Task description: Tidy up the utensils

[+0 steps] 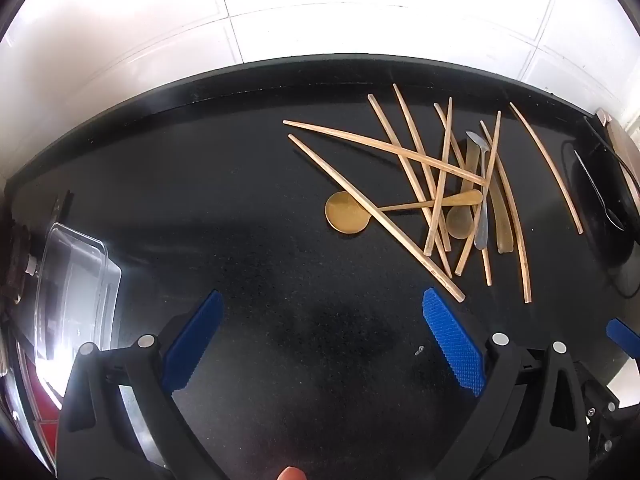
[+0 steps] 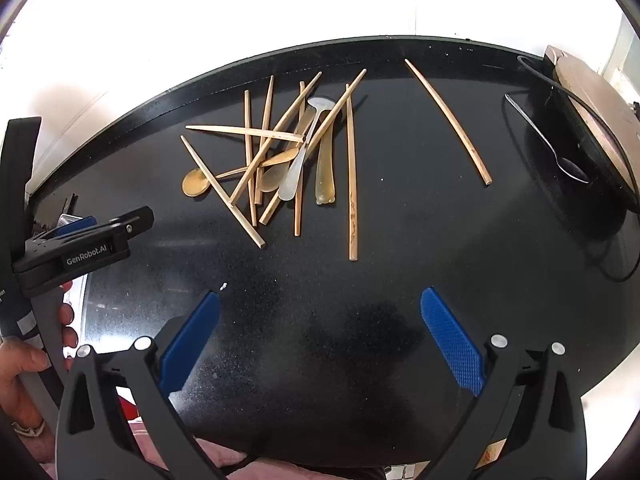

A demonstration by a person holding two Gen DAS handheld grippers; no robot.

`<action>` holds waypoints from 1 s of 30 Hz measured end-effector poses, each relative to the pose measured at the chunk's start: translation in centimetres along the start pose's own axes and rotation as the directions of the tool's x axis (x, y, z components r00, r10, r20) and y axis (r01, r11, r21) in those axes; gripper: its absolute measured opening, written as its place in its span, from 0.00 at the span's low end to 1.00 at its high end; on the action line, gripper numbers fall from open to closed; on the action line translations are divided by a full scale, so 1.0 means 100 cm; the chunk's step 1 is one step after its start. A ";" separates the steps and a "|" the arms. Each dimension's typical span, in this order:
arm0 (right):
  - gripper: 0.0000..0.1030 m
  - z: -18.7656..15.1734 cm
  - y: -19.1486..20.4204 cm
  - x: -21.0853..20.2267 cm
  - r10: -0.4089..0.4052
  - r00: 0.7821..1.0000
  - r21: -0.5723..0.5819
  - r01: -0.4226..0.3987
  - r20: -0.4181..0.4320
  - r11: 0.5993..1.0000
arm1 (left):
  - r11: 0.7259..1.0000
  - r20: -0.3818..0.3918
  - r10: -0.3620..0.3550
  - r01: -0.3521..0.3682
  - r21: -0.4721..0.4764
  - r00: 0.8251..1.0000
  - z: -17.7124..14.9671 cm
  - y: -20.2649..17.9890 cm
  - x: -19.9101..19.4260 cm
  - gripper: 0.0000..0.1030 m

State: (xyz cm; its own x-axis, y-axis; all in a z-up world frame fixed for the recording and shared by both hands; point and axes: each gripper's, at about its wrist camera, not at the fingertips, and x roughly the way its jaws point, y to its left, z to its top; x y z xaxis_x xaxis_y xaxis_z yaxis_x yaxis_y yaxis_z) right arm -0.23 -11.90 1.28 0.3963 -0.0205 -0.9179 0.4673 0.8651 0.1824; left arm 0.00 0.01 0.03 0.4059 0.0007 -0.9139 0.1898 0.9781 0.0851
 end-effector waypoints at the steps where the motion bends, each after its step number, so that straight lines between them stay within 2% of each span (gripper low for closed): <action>1: 0.95 0.000 0.000 0.000 -0.001 1.000 0.000 0.001 0.001 1.000 | 1.000 0.001 0.003 -0.003 -0.004 1.000 0.000 0.000 0.000 0.94; 3: 0.95 -0.001 0.001 -0.001 -0.002 1.000 0.000 0.002 0.005 1.000 | 1.000 -0.026 -0.027 0.027 0.002 0.999 0.002 0.001 0.002 0.94; 11: 0.95 -0.013 0.009 0.005 0.006 1.000 -0.013 -0.006 0.004 1.000 | 1.000 -0.038 -0.027 0.028 0.003 0.999 0.003 -0.001 0.007 0.94; 13: 0.95 0.002 0.003 0.006 0.010 1.000 0.003 -0.010 -0.013 1.000 | 0.999 -0.046 -0.033 0.033 -0.003 0.998 0.006 -0.002 0.008 0.94; 21: 0.95 0.014 -0.004 0.002 0.009 1.000 0.026 -0.009 0.010 1.000 | 0.999 -0.052 -0.045 0.044 -0.016 0.998 0.007 -0.004 0.015 0.94; 30: 0.95 0.024 -0.001 0.009 0.015 1.000 0.001 -0.015 0.011 1.000 | 0.999 -0.068 -0.038 0.036 -0.021 0.997 0.013 -0.004 0.023 0.94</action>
State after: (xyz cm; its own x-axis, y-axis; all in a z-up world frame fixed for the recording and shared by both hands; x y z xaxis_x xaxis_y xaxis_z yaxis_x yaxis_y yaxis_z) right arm 1.96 -13.17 1.31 0.4120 -0.0128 -0.9111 0.4618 0.8649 0.1967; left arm 2.00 -0.67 -1.63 0.3371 -0.0220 -0.9412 0.1856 0.9817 0.0435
